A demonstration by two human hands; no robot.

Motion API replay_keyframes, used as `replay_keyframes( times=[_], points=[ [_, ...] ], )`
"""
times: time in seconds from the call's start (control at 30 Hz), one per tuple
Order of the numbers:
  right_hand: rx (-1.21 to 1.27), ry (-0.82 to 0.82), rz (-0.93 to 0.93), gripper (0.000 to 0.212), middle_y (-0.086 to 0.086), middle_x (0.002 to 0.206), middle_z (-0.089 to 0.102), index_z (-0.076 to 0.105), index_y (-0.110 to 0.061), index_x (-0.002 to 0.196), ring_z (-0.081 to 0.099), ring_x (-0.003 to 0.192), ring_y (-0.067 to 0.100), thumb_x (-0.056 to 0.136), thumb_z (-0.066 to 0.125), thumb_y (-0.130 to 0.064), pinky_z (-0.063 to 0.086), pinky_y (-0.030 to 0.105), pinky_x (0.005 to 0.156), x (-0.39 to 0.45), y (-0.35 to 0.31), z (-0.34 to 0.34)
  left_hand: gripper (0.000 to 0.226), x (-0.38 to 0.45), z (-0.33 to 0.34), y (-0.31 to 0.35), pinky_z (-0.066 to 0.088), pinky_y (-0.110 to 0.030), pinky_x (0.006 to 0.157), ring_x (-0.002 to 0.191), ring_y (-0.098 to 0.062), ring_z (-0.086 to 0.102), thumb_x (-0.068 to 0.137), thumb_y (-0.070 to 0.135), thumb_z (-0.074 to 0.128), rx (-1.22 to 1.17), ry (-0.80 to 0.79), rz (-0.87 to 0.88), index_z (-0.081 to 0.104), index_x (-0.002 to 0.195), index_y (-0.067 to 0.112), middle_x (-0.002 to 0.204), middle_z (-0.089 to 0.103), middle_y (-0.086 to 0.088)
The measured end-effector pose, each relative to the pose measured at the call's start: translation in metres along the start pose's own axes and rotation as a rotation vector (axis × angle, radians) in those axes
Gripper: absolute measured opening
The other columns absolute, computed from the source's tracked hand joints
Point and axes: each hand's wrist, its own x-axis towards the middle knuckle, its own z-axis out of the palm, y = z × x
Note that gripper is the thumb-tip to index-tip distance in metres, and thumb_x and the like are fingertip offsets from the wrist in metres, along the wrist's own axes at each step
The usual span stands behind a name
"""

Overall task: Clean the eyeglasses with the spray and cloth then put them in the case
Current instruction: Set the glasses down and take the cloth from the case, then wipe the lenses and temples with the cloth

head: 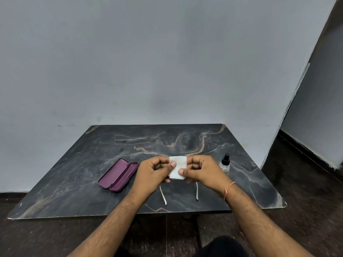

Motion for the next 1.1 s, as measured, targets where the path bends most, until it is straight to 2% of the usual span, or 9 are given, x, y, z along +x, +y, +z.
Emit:
replay_keyframes(
  times=[0.1,0.23,0.47,0.57,0.67,0.77,0.83,0.97,1.1],
  points=[
    [0.084,0.043,0.025,0.028,0.013,0.088,0.081,0.073,0.008,0.117,0.076,0.071,0.015,0.09,0.08,0.005,0.065,0.027,0.065,-0.001,0.003,-0.003,0.009,-0.001,0.003,-0.001,0.065,-0.024,0.061,0.068,-0.009,0.075,0.096,0.01,0.085,-0.008,0.043,0.006,0.086,0.105,0.011,0.082,0.083,-0.007],
    [0.122,0.036,0.022,0.026,0.014,0.091,0.083,0.075,0.004,0.117,0.078,0.072,0.018,0.091,0.079,0.005,0.065,0.026,0.064,-0.003,0.006,-0.006,0.011,-0.006,0.002,-0.006,0.064,-0.024,0.062,0.066,-0.014,0.077,0.094,0.01,0.087,-0.022,0.039,-0.01,0.084,0.104,0.013,0.078,0.083,-0.01],
    [0.169,0.045,0.002,0.025,0.012,0.107,0.083,0.081,-0.014,0.116,0.081,0.098,0.025,0.091,0.085,-0.015,0.068,0.033,0.068,-0.006,0.018,0.001,0.004,-0.01,-0.002,-0.017,0.065,-0.024,0.065,0.068,-0.016,0.079,0.095,0.008,0.085,-0.01,0.007,-0.035,0.088,0.096,0.012,0.075,0.082,-0.014],
    [0.2,0.139,0.036,0.02,0.012,0.095,0.084,0.08,-0.008,0.112,0.08,0.083,0.02,0.092,0.083,-0.009,0.064,0.026,0.06,-0.004,0.03,0.012,0.011,-0.009,-0.003,-0.027,0.065,-0.025,0.064,0.068,-0.016,0.079,0.101,0.008,0.08,0.034,-0.015,-0.034,0.087,0.098,0.016,0.08,0.084,-0.009],
    [0.233,0.281,0.051,0.01,0.008,0.078,0.08,0.08,-0.006,0.1,0.075,0.069,0.014,0.091,0.082,-0.003,0.06,0.023,0.053,-0.006,0.05,0.021,0.024,-0.009,-0.014,-0.043,0.06,-0.02,0.069,0.073,-0.008,0.078,0.111,0.007,0.064,0.229,0.034,0.075,0.082,0.116,0.021,0.1,0.086,0.003],
    [0.271,0.377,0.04,0.008,0.005,0.07,0.075,0.08,-0.007,0.094,0.069,0.061,0.01,0.092,0.079,0.001,0.057,0.021,0.049,-0.015,0.067,0.024,0.039,-0.011,-0.039,-0.059,0.05,-0.011,0.1,0.114,0.002,0.07,0.107,-0.005,0.058,0.62,0.097,0.322,0.073,0.131,0.022,0.126,0.073,0.014],
    [0.267,0.412,0.047,0.008,0.006,0.07,0.074,0.08,-0.007,0.095,0.067,0.06,0.009,0.092,0.08,0.001,0.057,0.021,0.049,-0.019,0.078,0.023,0.047,-0.008,-0.055,-0.069,0.041,-0.01,0.111,0.127,0.001,0.061,0.102,-0.01,0.058,0.791,0.068,0.409,0.071,0.135,0.021,0.134,0.063,0.014],
    [0.244,0.425,0.066,0.009,0.007,0.072,0.075,0.081,-0.008,0.095,0.067,0.064,0.014,0.091,0.081,0.0,0.058,0.023,0.051,-0.022,0.091,0.016,0.04,0.007,-0.065,-0.083,0.05,-0.022,0.107,0.122,-0.011,0.065,0.102,0.0,0.069,0.951,-0.023,0.435,0.072,0.135,0.021,0.137,0.063,0.01],
    [0.205,0.409,0.086,0.009,0.007,0.074,0.077,0.082,-0.01,0.094,0.07,0.067,0.015,0.09,0.082,-0.002,0.059,0.027,0.055,-0.021,0.099,0.009,0.036,0.023,-0.061,-0.09,0.052,-0.025,0.1,0.119,-0.014,0.069,0.1,0.013,0.077,1.004,-0.038,0.429,0.074,0.134,0.024,0.138,0.068,0.011]
  ],
)
